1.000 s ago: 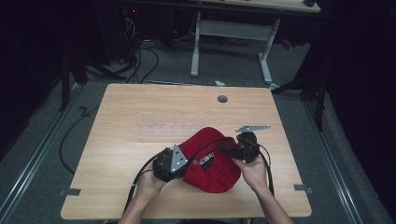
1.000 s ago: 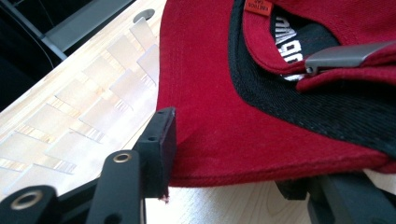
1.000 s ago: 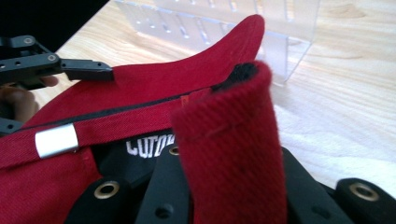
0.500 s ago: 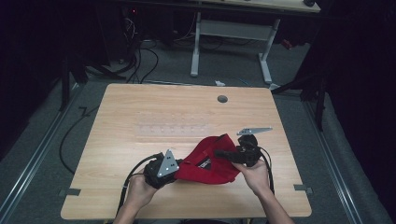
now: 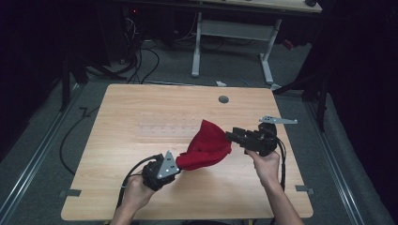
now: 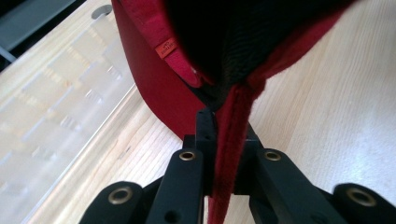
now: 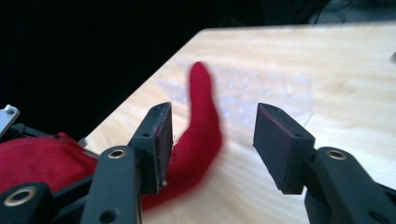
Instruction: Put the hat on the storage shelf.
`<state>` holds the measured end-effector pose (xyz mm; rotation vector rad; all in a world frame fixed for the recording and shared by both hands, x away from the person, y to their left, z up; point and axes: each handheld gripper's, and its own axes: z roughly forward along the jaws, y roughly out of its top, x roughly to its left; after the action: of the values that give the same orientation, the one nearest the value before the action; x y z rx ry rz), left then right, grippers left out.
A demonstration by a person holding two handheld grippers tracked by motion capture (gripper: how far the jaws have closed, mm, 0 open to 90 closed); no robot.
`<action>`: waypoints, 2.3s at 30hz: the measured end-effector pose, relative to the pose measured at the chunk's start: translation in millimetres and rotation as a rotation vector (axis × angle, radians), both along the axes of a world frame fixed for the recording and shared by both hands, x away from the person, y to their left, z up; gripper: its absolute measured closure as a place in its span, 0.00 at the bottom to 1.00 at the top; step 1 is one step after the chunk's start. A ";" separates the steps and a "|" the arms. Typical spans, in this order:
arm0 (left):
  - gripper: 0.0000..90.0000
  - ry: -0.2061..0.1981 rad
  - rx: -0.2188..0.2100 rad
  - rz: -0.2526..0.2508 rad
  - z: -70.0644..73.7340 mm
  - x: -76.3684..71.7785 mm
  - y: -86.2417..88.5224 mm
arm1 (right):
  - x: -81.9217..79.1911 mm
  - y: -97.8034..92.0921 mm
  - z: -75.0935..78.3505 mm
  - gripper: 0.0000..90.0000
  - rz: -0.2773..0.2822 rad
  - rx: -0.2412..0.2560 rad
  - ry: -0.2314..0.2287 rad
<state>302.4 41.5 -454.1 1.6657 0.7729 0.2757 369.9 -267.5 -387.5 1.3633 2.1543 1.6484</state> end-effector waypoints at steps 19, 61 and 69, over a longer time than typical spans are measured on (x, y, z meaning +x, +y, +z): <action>0.94 0.093 -0.233 0.165 21.4 24.0 48.5 | -5.3 -18.4 -94.7 0.44 -0.150 -0.259 0.042; 0.94 0.040 -0.479 0.362 66.2 92.7 105.3 | -12.1 -18.5 -143.4 0.38 -0.271 -0.529 0.030; 0.94 0.032 -0.493 0.411 60.0 115.8 112.9 | -12.1 -18.5 -143.5 0.38 -0.269 -0.531 0.026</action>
<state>418.2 154.4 -394.1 1.0440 1.1072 0.3138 357.9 -285.9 -530.9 1.4191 2.0916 0.8805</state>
